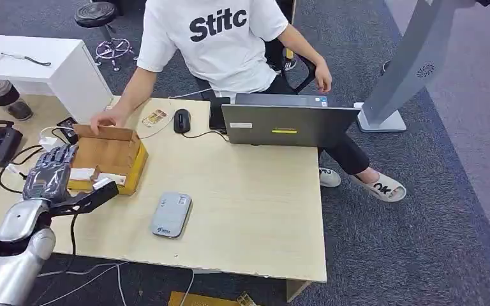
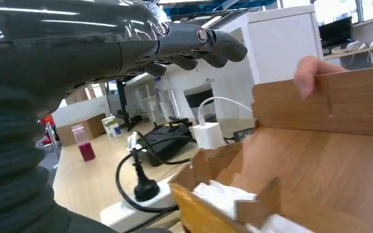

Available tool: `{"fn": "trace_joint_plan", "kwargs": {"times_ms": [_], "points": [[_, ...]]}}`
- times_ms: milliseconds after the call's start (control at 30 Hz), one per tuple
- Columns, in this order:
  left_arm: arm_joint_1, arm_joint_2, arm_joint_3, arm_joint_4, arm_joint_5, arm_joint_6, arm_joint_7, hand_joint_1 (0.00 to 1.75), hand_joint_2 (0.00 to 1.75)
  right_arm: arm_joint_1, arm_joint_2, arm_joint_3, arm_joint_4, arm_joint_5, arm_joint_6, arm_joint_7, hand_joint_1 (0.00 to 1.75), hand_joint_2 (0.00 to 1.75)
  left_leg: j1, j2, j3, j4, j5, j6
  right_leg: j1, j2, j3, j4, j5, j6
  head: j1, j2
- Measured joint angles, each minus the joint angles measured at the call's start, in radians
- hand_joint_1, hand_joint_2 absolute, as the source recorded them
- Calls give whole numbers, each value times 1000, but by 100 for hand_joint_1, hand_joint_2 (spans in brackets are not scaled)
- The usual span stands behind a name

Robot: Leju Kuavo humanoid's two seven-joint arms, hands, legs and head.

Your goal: Pass the card to the sensor for recognition and then transmit it.

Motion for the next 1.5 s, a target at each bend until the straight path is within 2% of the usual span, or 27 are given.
{"fn": "trace_joint_plan", "kwargs": {"times_ms": [200,933,967,1033,1067,1100,1167,1500], "points": [[-39,-32,-33,53,-7,9,-3,0,175,-1,0,0,0,2,0,2,0,175,0,1,0,0,0,0,0,1,0,0,0,0,0,0],[-112,-85,-90,155,-24,11,11,0,175,-1,5,0,0,11,4,11,0,175,0,1,0,0,0,0,0,1,0,0,0,0,0,0],[-115,-91,-99,167,-24,10,13,7,175,-1,5,0,0,19,4,8,0,175,0,1,0,0,0,0,0,1,0,0,0,0,0,0],[-122,-92,-112,178,-13,2,10,35,175,-1,5,0,0,19,4,11,0,175,0,0,0,0,0,0,0,1,0,0,0,0,0,0],[-125,-92,-116,183,-6,-2,8,110,175,-1,5,0,0,19,4,13,0,175,0,0,0,0,0,0,0,1,0,0,0,0,0,0],[-127,-92,-119,187,-2,-6,5,147,175,-1,5,0,0,20,4,15,0,175,0,0,0,0,0,0,0,1,0,0,0,0,0,0],[-133,-92,-125,198,8,-11,0,175,175,-1,5,0,0,20,3,18,0,175,0,1,0,0,0,0,0,1,-1,0,0,0,0,0],[-152,-87,-156,239,62,-45,-31,175,175,-1,5,0,0,21,1,18,0,175,0,0,0,0,0,0,0,1,0,0,0,0,0,0]]}}
